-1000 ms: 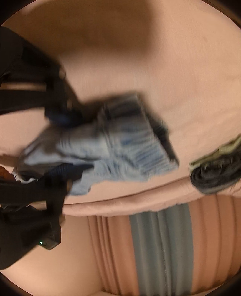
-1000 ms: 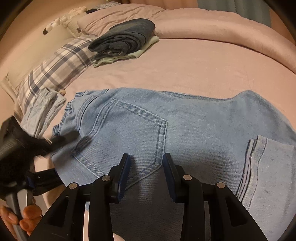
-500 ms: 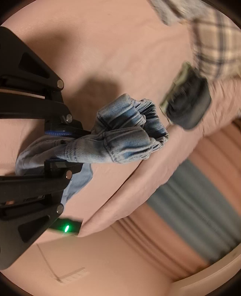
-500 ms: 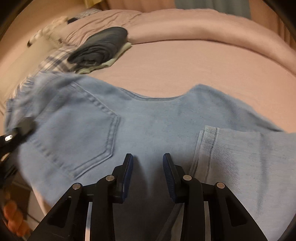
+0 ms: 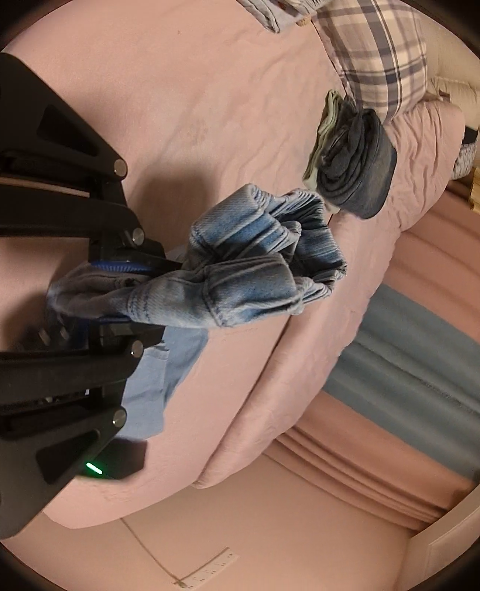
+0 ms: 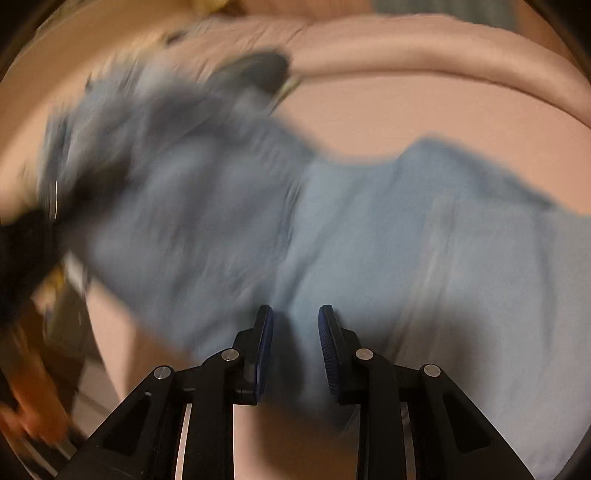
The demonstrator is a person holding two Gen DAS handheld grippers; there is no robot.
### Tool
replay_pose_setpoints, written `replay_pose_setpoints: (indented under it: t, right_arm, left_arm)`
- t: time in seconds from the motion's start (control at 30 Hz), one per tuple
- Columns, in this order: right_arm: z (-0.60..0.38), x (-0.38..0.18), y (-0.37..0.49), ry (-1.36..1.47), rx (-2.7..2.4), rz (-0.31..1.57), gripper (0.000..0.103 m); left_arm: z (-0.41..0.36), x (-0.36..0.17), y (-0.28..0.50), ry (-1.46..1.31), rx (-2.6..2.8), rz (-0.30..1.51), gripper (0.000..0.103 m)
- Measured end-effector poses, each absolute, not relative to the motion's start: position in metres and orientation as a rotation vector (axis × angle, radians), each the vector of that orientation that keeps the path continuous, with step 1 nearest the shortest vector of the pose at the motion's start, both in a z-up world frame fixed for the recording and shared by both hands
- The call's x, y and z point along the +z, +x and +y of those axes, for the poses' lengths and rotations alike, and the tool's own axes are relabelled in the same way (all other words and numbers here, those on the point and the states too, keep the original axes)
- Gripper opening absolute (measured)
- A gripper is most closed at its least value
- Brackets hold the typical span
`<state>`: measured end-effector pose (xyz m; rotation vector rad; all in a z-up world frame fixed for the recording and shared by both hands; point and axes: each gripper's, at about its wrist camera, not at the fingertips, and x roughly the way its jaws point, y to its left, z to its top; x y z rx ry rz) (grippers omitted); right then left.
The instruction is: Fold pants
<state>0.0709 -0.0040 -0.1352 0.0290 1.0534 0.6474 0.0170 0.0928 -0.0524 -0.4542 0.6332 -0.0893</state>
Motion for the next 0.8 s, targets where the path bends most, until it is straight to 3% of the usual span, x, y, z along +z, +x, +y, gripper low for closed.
replay_pose_setpoints:
  t: [0.1,0.27,0.57,0.7,0.8]
  right_arm:
    - [0.001,-0.138,0.061,-0.048,0.641,1.004,0.029]
    - [-0.031,-0.129,0.066,0.163,0.664,1.020,0.030]
    - [-0.114,-0.125,0.090,0.669,0.677,0.961,0.053]
    - [-0.127,-0.133,0.101,0.904,0.725,0.930,0.068]
    - [-0.126,-0.131,0.097,0.951,0.740,0.899,0.071]
  left_arm:
    - [0.078,-0.049,0.016,-0.395,-0.083,0.631,0.017]
    - [0.067,-0.046,0.015,-0.335,-0.073,0.634,0.017]
    - [0.040,-0.046,0.023,-0.252,-0.126,0.652,0.019]
    - [0.022,-0.052,0.030,-0.211,-0.165,0.682,0.022]
    - [0.011,-0.057,0.035,-0.186,-0.191,0.701,0.023]
